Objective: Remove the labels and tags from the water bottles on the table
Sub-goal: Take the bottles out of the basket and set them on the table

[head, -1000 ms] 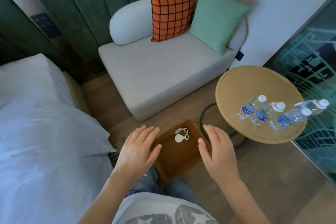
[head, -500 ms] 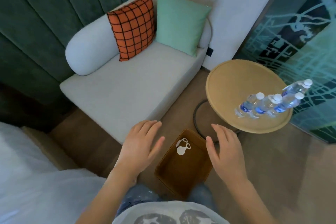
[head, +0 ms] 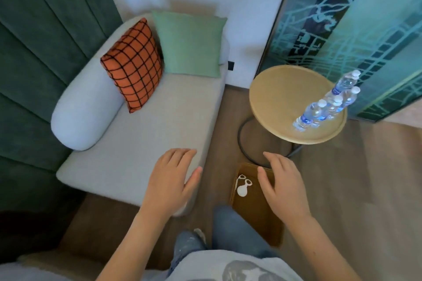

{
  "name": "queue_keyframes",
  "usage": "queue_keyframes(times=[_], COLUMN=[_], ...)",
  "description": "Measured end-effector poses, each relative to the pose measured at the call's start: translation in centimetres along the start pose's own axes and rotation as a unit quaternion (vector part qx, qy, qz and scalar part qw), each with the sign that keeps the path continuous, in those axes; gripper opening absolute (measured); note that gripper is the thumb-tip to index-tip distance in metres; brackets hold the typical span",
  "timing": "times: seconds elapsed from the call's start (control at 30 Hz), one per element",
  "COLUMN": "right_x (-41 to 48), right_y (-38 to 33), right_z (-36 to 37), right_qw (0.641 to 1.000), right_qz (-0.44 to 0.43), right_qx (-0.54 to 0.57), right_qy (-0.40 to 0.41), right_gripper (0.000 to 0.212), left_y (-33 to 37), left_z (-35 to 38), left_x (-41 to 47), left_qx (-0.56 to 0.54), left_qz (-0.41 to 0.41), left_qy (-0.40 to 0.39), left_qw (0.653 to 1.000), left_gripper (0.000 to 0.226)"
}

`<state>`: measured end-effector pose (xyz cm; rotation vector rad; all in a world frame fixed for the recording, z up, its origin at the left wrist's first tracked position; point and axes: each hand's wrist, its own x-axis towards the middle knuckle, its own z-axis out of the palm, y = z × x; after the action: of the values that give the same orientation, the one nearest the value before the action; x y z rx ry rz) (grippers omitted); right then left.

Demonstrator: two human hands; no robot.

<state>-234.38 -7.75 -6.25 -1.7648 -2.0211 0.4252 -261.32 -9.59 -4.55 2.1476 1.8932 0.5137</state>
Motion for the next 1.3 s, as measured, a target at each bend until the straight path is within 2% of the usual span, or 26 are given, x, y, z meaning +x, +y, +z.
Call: queue_keyframes(times=[0.2, 0.4, 0.53, 0.67, 0.83, 0.97, 1.13, 1.3], right_x=[1.3, 5.1, 9.6, 14.8, 20.7, 24.2, 26.3, 28.0], right_y=[-1.0, 0.9, 3.2, 6.4, 10.5, 13.1, 16.0, 18.0], right_z=[1.0, 2.3, 2.4, 1.1, -2.6, -5.3, -5.4, -2.9], right_qw=[1.0, 0.998, 0.996, 0.989, 0.973, 0.955, 0.932, 0.891], right_qz=[0.021, 0.049, 0.069, 0.11, 0.162, 0.197, 0.262, 0.362], right_qx=[-0.005, -0.02, -0.024, -0.025, -0.043, -0.051, -0.061, -0.071], right_qy=[0.011, 0.016, 0.056, 0.1, 0.161, 0.215, 0.243, 0.265], right_gripper=[0.037, 0.036, 0.036, 0.039, 0.039, 0.048, 0.044, 0.031], left_y=[-0.7, -1.7, -1.1, 1.2, 5.9, 9.5, 12.5, 14.4], left_z=[1.1, 2.9, 4.5, 6.0, 7.1, 8.6, 11.5, 15.2], left_x=[2.6, 6.8, 13.4, 22.7, 34.4, 41.4, 47.3, 51.9], left_qx=[-0.011, -0.011, -0.009, -0.009, -0.023, -0.046, -0.055, -0.063], left_qz=[0.037, 0.051, 0.085, 0.153, 0.26, 0.315, 0.37, 0.436], left_qy=[-0.026, -0.047, -0.065, -0.085, -0.055, -0.054, -0.109, -0.202], left_qw=[0.999, 0.998, 0.994, 0.985, 0.964, 0.947, 0.921, 0.875], left_gripper=[0.051, 0.052, 0.053, 0.053, 0.048, 0.044, 0.044, 0.045])
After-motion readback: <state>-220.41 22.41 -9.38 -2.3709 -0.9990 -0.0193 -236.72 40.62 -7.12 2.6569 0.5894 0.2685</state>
